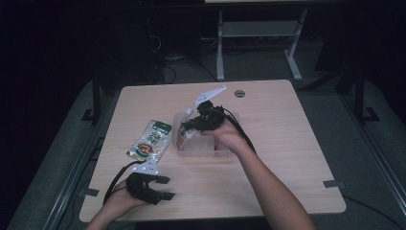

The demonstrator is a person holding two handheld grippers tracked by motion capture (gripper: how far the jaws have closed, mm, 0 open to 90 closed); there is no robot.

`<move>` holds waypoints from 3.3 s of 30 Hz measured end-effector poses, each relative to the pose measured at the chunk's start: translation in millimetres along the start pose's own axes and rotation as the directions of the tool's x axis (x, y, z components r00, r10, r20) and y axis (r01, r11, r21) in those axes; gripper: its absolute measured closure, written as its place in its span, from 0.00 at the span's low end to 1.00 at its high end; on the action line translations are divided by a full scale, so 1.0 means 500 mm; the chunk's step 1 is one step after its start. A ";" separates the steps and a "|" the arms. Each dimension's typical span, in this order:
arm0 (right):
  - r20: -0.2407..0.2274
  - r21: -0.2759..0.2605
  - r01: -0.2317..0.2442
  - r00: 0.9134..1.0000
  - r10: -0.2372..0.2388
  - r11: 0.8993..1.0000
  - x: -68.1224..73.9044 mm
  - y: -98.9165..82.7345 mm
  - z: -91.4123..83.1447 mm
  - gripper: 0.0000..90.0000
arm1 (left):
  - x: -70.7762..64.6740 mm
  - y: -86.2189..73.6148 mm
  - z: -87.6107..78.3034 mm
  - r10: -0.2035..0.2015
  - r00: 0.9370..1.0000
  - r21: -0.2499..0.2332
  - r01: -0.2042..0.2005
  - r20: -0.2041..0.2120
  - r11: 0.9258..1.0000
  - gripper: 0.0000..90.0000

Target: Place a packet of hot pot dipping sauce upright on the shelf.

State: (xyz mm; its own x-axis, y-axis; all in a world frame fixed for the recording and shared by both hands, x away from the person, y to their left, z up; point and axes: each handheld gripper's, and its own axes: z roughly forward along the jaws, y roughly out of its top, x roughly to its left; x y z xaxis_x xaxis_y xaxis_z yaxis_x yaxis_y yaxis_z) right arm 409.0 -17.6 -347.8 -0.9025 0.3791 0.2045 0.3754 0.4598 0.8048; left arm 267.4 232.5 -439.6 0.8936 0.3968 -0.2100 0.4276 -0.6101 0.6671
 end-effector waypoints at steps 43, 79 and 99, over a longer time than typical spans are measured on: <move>0.035 -0.041 0.054 0.998 -0.052 0.998 0.075 -0.107 -0.099 0.43 | 0.004 0.003 0.004 -0.003 1.000 0.010 0.003 -0.010 1.000 0.40; 0.108 0.042 -0.045 0.993 0.040 0.998 0.116 -0.377 -0.184 0.30 | 0.010 0.009 -0.027 -0.060 0.994 -0.009 0.059 -0.096 0.998 0.42; 0.135 0.042 -0.062 0.989 0.056 0.997 0.099 -0.388 -0.184 0.29 | 0.108 0.061 -0.103 -0.143 0.955 -0.058 0.133 -0.259 0.989 1.00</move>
State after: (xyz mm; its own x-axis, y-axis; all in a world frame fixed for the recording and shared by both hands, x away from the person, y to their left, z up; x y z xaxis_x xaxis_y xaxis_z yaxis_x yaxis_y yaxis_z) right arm 272.1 -162.0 -442.3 -0.8435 0.5088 0.1722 0.4392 0.4688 0.7664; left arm 321.8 270.5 -393.8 0.7570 0.6439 -0.1112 0.5337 -0.5111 0.6738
